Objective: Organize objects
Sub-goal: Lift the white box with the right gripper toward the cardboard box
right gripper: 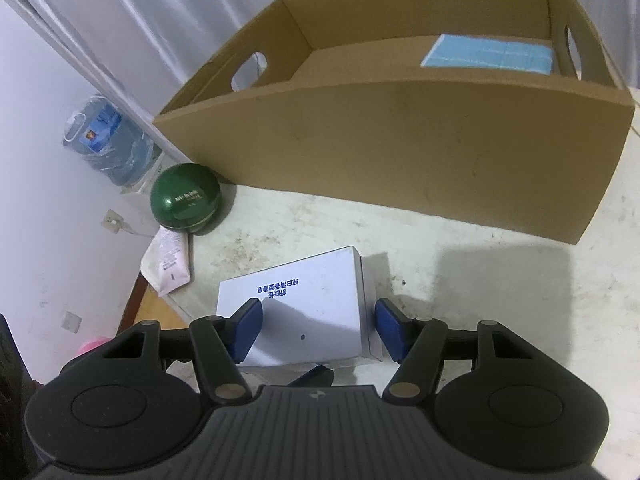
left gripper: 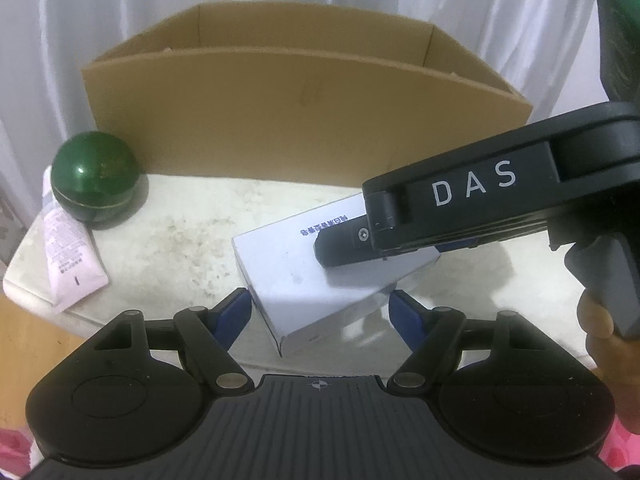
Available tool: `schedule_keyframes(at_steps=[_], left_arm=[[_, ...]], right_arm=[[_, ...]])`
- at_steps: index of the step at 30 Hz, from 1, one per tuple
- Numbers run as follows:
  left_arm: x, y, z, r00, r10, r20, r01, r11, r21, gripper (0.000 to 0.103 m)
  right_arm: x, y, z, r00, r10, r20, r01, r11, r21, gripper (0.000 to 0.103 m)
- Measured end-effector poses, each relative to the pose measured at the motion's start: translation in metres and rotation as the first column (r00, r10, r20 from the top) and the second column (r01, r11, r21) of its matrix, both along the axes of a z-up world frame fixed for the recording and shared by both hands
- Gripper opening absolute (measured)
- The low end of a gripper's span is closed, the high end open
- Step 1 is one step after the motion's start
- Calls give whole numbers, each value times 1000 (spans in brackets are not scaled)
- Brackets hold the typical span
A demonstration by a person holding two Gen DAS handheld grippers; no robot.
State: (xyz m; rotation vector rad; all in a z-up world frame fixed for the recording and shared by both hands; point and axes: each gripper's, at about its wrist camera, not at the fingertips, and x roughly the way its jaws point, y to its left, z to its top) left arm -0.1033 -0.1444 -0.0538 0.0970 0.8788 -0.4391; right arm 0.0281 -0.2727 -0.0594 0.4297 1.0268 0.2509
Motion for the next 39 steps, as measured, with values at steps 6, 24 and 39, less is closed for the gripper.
schedule_keyframes(at_steps=[6, 24, 39], left_arm=[[-5, 22, 17, 999, 39, 38, -38, 999, -20, 75], [-10, 32, 107, 962, 94, 256, -97, 995, 1, 75], [88, -3, 164, 953, 63, 297, -63, 998, -11, 75]], right_arm=[[-7, 7, 18, 998, 24, 55, -23, 1000, -13, 66], [-19, 14, 106, 960, 68, 273, -84, 995, 46, 66], [68, -18, 165, 940, 56, 336, -68, 997, 25, 66]])
